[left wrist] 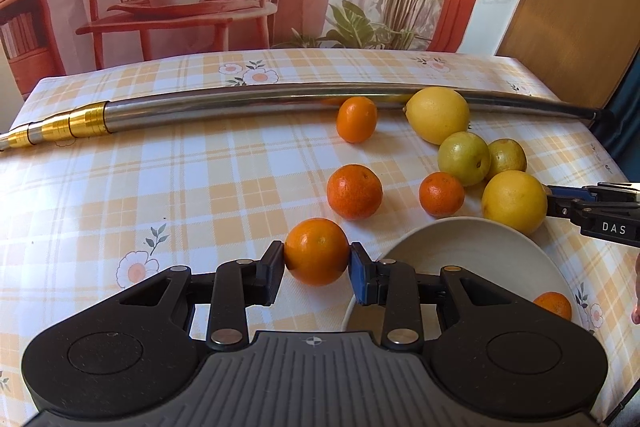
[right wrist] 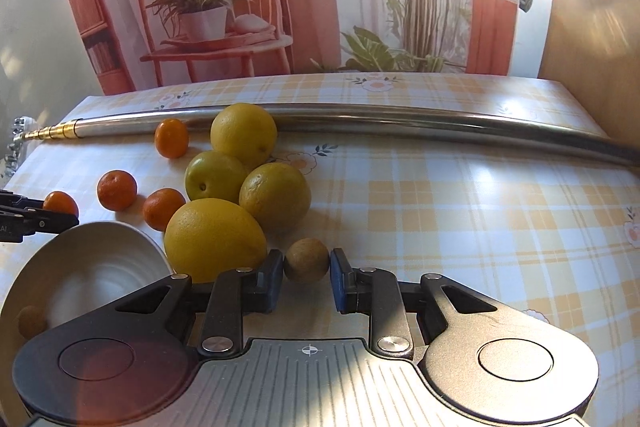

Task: Organize fruits
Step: 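Carry the tangerine and kiwi over the white plate and open both grippers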

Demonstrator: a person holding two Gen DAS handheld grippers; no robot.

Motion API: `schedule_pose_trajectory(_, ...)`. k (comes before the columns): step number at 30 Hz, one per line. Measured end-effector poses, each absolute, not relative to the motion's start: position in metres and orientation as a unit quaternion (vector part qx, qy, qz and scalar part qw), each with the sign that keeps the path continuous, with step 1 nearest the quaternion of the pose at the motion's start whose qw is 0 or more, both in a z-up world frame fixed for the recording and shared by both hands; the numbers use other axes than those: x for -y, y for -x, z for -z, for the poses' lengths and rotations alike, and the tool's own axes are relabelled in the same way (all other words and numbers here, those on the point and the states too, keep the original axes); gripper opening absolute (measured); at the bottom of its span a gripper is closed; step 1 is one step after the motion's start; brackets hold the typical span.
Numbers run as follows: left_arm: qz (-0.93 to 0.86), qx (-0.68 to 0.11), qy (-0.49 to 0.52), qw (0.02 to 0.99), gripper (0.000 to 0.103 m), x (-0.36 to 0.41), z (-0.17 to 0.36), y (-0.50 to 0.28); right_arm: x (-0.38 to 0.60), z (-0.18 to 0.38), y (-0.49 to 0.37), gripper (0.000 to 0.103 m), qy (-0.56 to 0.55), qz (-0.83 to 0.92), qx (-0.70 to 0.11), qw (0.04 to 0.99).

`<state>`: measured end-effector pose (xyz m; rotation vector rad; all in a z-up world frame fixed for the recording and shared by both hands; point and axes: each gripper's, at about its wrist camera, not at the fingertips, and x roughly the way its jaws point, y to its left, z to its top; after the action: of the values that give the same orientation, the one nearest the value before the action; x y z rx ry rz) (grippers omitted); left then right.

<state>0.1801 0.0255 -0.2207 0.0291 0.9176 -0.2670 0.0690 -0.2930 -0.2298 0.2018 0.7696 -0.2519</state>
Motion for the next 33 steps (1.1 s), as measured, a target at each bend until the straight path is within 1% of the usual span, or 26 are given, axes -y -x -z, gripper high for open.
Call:
schedule_pose_trajectory(16, 0.150, -0.412, -0.020, 0.899, 0.036, -0.024, 0.195, -0.138, 0.269, 0.202, -0.046, 0.023, -0.076, 0.095, -0.353, 0.928)
schedule_pose_trajectory(25, 0.169, -0.417, -0.043, 0.892, 0.036, -0.013, 0.197, -0.121, 0.245, 0.194, -0.041, 0.023, -0.070, 0.054, -0.360, 0.929)
schedule_pose_trajectory(33, 0.180, -0.432, -0.054, 0.882, 0.036, -0.007, 0.207, -0.117, 0.228, 0.197, -0.046, 0.023, -0.066, 0.019, -0.376, 0.924)
